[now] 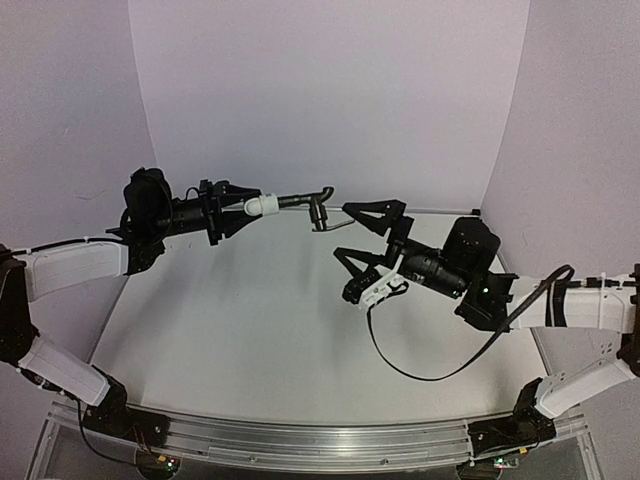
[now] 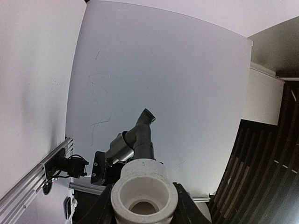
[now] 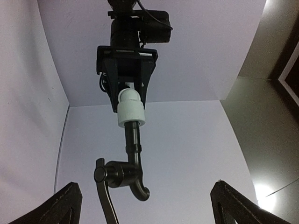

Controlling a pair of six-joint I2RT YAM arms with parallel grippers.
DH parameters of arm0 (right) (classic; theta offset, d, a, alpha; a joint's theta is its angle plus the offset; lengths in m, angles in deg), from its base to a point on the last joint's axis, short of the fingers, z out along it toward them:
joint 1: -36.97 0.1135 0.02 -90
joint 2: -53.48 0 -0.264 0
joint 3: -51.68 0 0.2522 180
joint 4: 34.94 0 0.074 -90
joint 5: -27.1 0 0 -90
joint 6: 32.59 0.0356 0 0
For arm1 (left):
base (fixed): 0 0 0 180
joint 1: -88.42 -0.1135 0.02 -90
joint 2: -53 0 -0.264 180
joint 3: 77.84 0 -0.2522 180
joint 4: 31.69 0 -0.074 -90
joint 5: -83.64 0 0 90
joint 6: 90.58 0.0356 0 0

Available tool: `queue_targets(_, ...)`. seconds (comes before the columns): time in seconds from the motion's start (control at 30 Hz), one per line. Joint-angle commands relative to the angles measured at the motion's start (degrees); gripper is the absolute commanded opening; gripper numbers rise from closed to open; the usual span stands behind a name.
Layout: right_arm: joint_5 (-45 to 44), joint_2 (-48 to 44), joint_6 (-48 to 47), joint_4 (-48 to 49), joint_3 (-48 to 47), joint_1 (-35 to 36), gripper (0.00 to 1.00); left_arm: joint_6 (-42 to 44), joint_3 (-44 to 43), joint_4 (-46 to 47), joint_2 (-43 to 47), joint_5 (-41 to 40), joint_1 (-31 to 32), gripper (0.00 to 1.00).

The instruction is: Install the water faucets

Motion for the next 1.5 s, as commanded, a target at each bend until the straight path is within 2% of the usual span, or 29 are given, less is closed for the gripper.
queue_targets(0.0,-0.16,2.44,-11.04,-0.10,-4.28,0.85,0.96,-4.28,1.04,8.49,2.81,0.42,-0.25,0.00)
queue_targets(0.5,-0.80,10.56,-20.50,-3.02,-10.91,1.18,0.83,-2.56,-0.04,5.42,5.02,2.95,-0.23,0.00)
queue_targets(0.97,0.24,15.60,-19.92,3.80,-14.14,1.03,0.70,-1.02,0.60,3.72,6.58,3.16,-0.16,0.00)
queue_targets(1.23,-0.66,16.31,-17.94,6.59,-15.64,0.96,0.71,-0.30,0.55,2.69,6.61,3.64,-0.16,0.00)
queue_targets(1.47,-0.78,16.80,-16.32,6.59,-15.87,0.93,0.57,0.31,0.72,2.30,6.75,3.85,-0.16,0.00)
